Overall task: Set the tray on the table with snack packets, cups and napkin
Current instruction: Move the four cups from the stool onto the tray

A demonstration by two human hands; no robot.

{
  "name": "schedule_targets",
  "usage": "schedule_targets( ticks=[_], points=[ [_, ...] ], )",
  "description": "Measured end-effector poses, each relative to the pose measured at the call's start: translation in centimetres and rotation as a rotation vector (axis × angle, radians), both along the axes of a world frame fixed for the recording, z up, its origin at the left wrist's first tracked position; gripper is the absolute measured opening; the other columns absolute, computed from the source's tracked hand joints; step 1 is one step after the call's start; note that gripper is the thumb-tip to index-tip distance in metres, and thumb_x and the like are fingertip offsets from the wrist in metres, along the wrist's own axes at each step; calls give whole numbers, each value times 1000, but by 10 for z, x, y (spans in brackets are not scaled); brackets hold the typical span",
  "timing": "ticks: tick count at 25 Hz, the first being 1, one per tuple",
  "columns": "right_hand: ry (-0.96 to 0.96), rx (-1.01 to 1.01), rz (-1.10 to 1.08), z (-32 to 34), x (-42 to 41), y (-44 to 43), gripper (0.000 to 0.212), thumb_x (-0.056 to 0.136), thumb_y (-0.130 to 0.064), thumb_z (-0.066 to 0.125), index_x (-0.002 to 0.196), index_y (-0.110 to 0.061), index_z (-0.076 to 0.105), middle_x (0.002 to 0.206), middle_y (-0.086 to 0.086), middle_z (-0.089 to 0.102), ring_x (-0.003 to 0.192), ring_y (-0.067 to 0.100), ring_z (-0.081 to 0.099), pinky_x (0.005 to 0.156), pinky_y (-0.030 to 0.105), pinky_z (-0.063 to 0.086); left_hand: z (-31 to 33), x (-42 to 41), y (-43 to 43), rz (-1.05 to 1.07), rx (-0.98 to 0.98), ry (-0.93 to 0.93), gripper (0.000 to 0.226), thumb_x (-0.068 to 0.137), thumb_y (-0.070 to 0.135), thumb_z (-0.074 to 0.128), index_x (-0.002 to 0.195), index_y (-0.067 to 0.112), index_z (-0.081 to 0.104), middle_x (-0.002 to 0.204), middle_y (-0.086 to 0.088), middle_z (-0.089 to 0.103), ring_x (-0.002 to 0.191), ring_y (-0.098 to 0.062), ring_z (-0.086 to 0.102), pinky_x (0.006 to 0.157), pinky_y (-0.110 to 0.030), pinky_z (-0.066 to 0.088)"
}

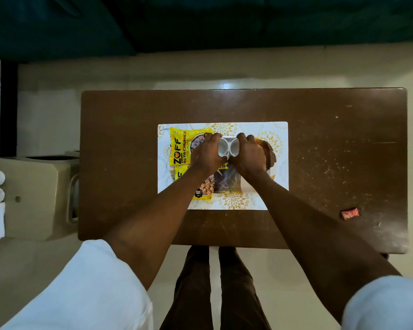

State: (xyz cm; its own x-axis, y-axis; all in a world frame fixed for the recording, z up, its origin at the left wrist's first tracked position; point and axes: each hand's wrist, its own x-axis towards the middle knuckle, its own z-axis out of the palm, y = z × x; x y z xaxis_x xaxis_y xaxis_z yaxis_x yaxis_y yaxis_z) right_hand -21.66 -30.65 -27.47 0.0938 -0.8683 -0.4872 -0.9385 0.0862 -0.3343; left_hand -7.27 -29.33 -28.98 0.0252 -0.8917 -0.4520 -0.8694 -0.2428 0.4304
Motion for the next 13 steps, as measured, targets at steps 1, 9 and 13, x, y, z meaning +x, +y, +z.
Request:
schedule_targets(
  ticks=[1,9,13],
  points=[
    [5,-2,4,-1,0,0,69,84,-31,82,142,-15,48,139,15,57,111,39,69,84,43,59,-1,0,0,-2,0,-3,75,78,38,85,142,18,52,136,-6,58,123,-30,63,87,-41,54],
    [23,-12,32,-5,-5,-3,80,81,-39,83,146,-15,44,137,16,56,110,42,69,83,47,59,-1,2,-4,-45,38,-21,86,79,39,85,152,18,45,147,-7,54,134,-31,58,99,-43,52],
    [-12,-7,3,0,-14,1,87,77,-54,82,144,-14,44,136,16,55,114,42,66,84,47,58,14,5,0,-16,59,-21,97,76,44,86,156,15,39,151,-8,48,139,-31,53,100,-46,52]
  ],
)
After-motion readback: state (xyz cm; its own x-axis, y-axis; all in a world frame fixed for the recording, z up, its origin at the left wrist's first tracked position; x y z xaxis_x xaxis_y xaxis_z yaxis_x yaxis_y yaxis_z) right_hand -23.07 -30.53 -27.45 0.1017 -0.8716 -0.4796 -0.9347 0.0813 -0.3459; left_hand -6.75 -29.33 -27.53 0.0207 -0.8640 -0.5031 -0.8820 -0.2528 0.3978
